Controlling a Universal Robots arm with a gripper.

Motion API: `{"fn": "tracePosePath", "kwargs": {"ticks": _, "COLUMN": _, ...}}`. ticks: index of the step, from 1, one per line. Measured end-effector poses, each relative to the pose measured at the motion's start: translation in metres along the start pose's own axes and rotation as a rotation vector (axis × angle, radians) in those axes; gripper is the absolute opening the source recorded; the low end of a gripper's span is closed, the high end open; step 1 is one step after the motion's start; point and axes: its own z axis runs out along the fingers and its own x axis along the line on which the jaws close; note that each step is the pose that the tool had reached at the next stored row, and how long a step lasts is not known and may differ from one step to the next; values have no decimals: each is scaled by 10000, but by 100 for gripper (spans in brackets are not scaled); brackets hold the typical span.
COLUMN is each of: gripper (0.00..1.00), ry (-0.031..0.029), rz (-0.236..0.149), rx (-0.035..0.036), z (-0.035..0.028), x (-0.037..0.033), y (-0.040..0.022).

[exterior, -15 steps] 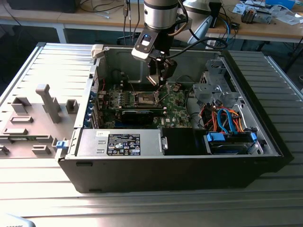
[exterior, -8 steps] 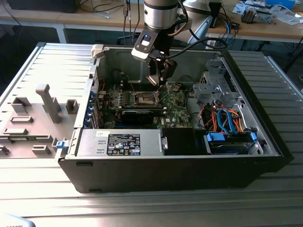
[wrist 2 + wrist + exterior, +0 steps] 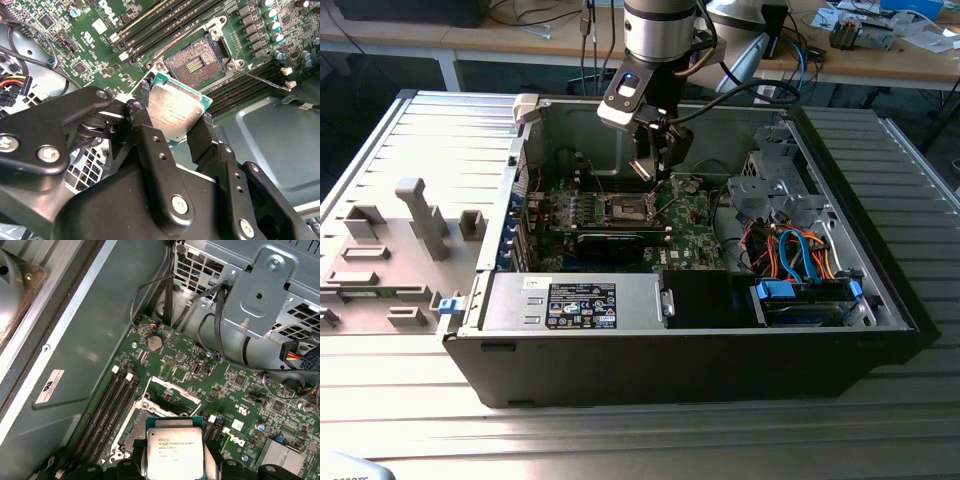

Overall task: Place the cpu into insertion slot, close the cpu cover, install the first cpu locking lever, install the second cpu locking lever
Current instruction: 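Place the cpu into insertion slot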

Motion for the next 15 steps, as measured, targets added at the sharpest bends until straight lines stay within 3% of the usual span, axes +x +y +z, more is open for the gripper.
{"fn": "tracePosePath", "kwargs": {"ticks": 15, "gripper": 55, "ry": -6, "rz": 82, "rx": 0, "z": 2, "x": 0, "y": 0}}
